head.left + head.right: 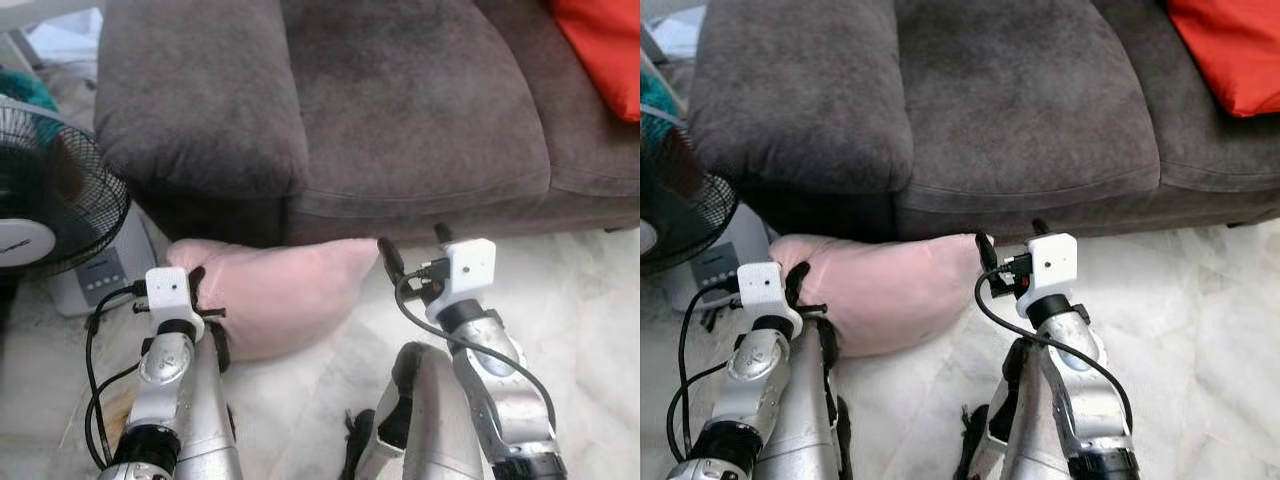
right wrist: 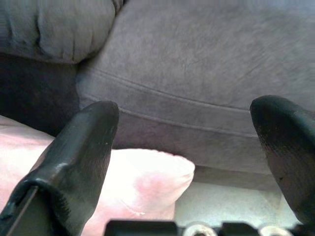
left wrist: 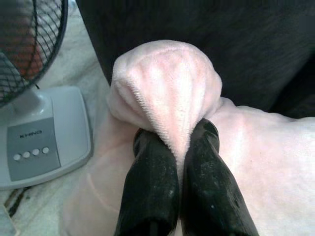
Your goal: Move the pillow to the sofa from floor
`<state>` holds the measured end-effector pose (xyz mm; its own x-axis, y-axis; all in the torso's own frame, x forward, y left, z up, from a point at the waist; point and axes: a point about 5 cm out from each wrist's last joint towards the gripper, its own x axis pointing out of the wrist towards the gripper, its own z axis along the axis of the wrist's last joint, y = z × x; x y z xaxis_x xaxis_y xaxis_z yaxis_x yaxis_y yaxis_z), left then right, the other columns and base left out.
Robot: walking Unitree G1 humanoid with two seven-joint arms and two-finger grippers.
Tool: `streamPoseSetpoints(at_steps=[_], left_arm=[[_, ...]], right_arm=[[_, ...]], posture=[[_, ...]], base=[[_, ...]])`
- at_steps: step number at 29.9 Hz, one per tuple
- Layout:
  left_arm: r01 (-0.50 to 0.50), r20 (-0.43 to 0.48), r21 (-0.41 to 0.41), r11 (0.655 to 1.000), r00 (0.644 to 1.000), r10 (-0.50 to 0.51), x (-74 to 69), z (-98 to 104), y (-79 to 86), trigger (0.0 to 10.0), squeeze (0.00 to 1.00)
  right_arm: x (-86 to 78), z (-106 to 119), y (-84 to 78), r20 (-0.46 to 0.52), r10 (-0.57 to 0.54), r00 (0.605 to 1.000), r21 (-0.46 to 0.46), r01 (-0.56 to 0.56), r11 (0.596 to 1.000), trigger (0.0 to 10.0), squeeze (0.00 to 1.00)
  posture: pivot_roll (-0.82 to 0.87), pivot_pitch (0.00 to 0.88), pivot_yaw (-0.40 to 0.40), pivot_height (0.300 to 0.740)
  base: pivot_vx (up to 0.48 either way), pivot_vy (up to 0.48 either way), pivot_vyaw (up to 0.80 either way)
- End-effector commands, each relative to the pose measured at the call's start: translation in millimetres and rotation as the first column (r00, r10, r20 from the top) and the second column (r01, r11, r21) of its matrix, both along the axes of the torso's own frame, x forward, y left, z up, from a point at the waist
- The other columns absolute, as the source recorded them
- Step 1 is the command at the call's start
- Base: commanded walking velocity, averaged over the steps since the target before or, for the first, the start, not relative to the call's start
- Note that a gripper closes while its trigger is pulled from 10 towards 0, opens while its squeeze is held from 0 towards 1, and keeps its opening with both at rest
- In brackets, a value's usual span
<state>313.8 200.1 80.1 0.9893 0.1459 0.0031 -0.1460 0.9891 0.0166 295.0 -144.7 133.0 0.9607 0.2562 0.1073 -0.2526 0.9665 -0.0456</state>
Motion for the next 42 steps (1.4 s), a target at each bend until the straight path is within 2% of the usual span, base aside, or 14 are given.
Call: streamPoseSetpoints(at_steps=[1,9,26,38,42], left_arm=[[-0.042,0.084,0.018,0.999,0.996,0.04,2.2,18.4,10.6,10.0,0.0],[-0.046,0.075,0.029,0.999,0.996,0.044,5.0,20.9,12.6,10.0,0.0],[-0.069,0.09,0.006,0.998,0.994,0.068,6.4,23.3,13.1,10.0,0.0],[-0.071,0.102,0.002,0.997,0.992,0.071,7.4,26.2,12.8,10.0,0.0],[-0.076,0.1,0.005,0.997,0.992,0.075,7.2,26.7,13.7,10.0,0.0]], right_arm=[[-2.7,-9.6,-3.2,-0.03,-0.019,0.999,-0.008,0.019,1.0,10.0,0.0],[0.1,-9.9,-4.0,-0.02,-0.028,0.999,-0.007,0.027,1.0,10.0,0.0],[5.6,-11.1,-4.0,-0.017,-0.012,1.0,-0.021,0.012,1.0,10.0,0.0],[5.9,-11.4,-3.5,-0.018,-0.005,1.0,-0.026,0.005,1.0,10.0,0.0],[5.7,-12.3,-1.6,-0.023,0.004,1.0,-0.027,-0.004,1.0,10.0,0.0]], posture=[[0.14,0.19,-0.067,0.48],[0.14,0.171,-0.062,0.48],[0.15,0.148,-0.08,0.48],[0.15,0.153,-0.081,0.48],[0.15,0.158,-0.082,0.48]], base=[[-0.337,0.0,0.0],[-0.325,0.0,0.0],[0.0,0.0,0.0],[-0.372,0.0,0.0],[0.0,0.0,0.0]])
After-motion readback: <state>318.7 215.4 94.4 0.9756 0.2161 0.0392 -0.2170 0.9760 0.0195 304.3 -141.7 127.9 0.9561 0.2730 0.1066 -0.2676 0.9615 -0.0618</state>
